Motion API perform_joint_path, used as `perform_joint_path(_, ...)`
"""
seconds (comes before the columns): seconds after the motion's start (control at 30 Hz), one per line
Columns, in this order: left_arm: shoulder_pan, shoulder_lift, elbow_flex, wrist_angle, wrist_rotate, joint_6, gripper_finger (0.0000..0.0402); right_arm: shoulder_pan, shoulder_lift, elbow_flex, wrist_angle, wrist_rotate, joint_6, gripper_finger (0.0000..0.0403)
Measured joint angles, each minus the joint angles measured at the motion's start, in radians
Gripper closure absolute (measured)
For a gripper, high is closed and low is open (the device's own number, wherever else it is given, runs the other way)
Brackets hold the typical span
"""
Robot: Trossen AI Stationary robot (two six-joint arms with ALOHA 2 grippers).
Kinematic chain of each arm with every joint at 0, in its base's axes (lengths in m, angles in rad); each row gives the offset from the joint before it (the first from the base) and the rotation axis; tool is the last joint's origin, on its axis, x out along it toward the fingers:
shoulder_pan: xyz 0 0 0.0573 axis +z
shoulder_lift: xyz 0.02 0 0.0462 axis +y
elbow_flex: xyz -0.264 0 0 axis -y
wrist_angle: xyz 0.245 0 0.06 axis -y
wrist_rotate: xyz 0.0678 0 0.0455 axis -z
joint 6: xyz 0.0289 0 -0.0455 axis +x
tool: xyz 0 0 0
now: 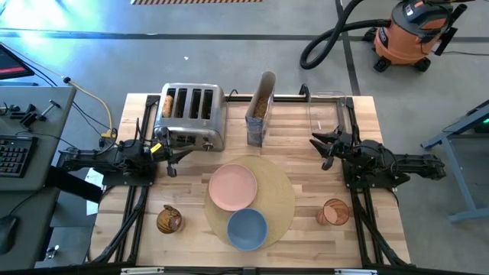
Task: Arrange a breakfast setting
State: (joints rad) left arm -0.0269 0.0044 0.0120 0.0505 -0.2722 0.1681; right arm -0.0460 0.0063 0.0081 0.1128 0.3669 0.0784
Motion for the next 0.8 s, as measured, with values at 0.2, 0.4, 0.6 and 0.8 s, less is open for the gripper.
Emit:
perform_joint_path(0.2, 0.000, 0.000, 0.000, 0.000, 0.000, 0.000, 0.0302, 0.000, 0.000, 0.000, 0.000, 0.000, 0.000, 0.0286)
perform_joint_path(0.4, 0.000, 0.000, 0.000, 0.000, 0.000, 0.000, 0.0302, 0.000, 0.000, 0.000, 0.000, 0.000, 0.000, 0.0286)
perform_joint_path(0.6, 0.000, 0.000, 0.000, 0.000, 0.000, 0.000, 0.0302, 0.000, 0.000, 0.000, 0.000, 0.000, 0.000, 0.0286)
perform_joint_path(0.8, 0.000, 0.000, 0.000, 0.001, 0.001, -0.049, 0.0302, 0.000, 0.000, 0.000, 0.000, 0.000, 0.000, 0.0286)
